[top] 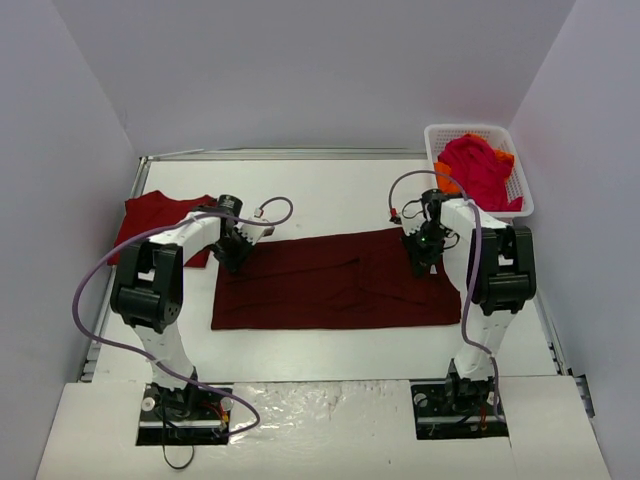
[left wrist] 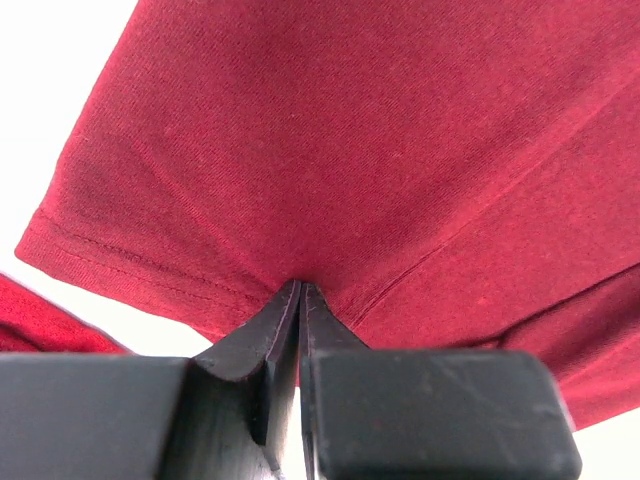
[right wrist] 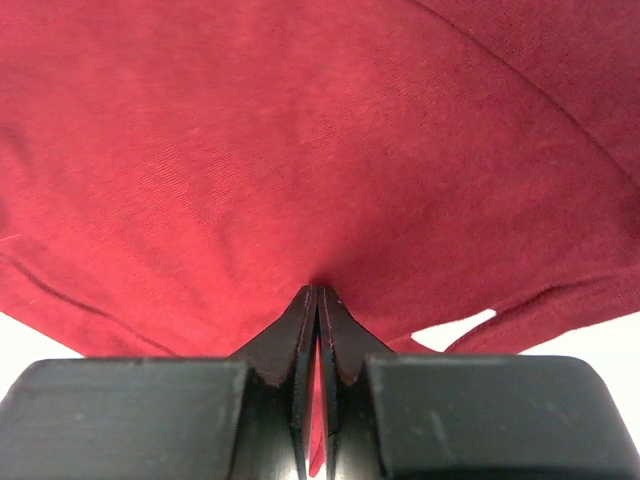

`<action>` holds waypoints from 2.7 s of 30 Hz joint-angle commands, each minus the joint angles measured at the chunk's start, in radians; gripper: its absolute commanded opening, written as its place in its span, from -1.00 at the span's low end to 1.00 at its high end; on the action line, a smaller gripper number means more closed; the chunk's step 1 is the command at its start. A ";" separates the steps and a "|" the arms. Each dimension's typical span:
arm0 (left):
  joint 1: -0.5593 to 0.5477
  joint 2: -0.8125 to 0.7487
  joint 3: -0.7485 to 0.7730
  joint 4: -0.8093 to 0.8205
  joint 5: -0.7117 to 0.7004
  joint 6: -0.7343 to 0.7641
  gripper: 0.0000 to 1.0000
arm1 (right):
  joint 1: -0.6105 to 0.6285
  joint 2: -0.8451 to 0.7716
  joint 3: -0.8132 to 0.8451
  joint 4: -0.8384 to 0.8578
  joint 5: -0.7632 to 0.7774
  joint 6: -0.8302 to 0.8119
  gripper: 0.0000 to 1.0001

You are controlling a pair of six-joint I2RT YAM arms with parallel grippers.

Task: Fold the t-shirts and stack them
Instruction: Rotate the tshirt 90 degrees

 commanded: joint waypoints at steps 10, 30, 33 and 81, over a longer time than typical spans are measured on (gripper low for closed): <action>-0.001 -0.025 0.027 -0.095 -0.071 0.044 -0.95 | -0.006 0.146 0.090 -0.013 0.019 -0.005 -1.00; -0.016 -0.131 -0.040 -0.181 -0.085 0.030 -0.95 | 0.000 0.484 0.532 -0.057 0.011 0.032 -1.00; -0.053 -0.137 -0.050 -0.191 -0.098 0.027 -0.95 | 0.009 0.529 0.609 -0.066 0.008 0.039 -1.00; 0.027 -0.331 -0.016 -0.184 -0.243 -0.093 -0.95 | 0.291 0.907 1.342 0.555 0.444 0.007 -0.50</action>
